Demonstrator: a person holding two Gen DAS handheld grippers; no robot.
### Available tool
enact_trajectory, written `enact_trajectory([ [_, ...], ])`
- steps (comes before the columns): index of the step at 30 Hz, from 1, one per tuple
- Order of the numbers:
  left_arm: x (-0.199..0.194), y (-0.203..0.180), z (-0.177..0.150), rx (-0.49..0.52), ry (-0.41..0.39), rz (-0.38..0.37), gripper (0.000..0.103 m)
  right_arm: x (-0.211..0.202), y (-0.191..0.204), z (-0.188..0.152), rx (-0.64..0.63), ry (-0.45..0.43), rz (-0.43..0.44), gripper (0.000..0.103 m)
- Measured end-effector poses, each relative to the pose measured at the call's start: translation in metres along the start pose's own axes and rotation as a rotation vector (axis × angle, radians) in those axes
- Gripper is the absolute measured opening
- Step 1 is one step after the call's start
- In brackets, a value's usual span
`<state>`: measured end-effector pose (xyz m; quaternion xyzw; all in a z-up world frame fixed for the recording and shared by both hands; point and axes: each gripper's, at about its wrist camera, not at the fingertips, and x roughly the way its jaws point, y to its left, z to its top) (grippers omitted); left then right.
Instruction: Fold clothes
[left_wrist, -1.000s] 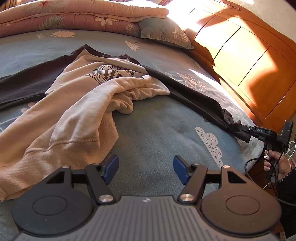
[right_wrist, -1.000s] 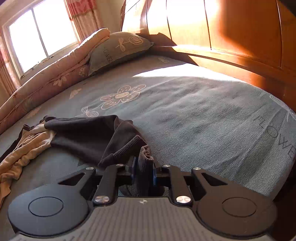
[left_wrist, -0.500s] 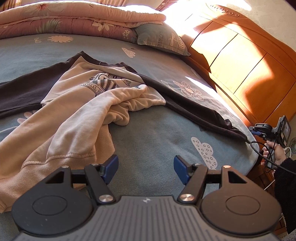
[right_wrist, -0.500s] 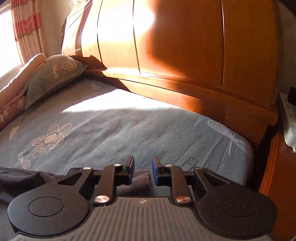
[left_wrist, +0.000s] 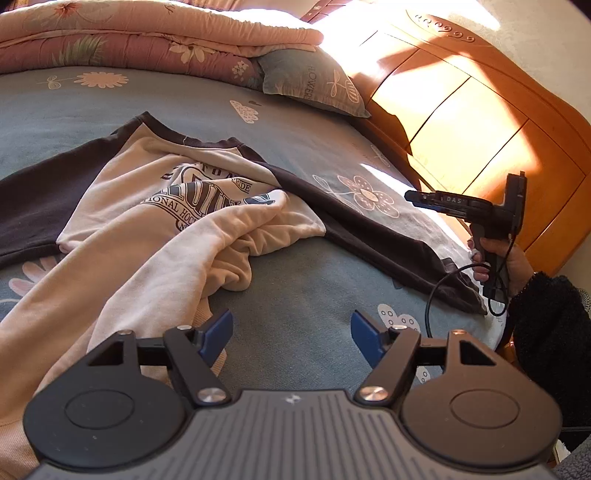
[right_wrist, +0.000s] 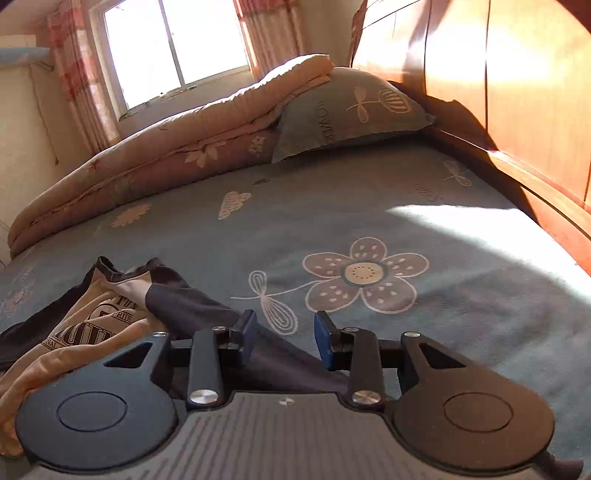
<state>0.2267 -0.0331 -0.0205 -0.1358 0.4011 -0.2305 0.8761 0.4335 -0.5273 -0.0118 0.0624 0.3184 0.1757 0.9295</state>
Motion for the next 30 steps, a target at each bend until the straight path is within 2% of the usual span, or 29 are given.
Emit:
enact_trajectory([
  [12,-0.02,0.046,0.004,-0.124,-0.077,0.058,0.071,0.144,0.074,0.019,-0.11,0.145,0.129,0.053],
  [17,-0.019,0.057,0.002,-0.137,-0.082,0.077,0.071,0.204,0.105,0.028,-0.156,0.205,0.183,0.056],
  [20,-0.015,0.062,0.001,-0.139,-0.081,0.081,0.071,0.196,0.12,0.019,-0.264,0.214,0.157,0.054],
  [21,-0.014,0.063,0.002,-0.142,-0.081,0.081,0.071,0.193,0.124,0.017,-0.288,0.219,0.149,0.05],
  [25,-0.012,0.065,0.003,-0.14,-0.082,0.074,0.071,0.185,0.137,0.02,-0.336,0.26,0.158,0.016],
  [26,-0.012,0.066,0.003,-0.138,-0.083,0.073,0.071,0.185,0.142,0.022,-0.358,0.254,0.135,0.014],
  [27,-0.012,0.066,0.003,-0.136,-0.085,0.074,0.071,0.186,0.146,0.024,-0.383,0.238,0.105,0.008],
  [30,-0.014,0.066,0.003,-0.14,-0.086,0.08,0.071,0.198,0.149,0.043,-0.39,0.19,0.018,0.007],
])
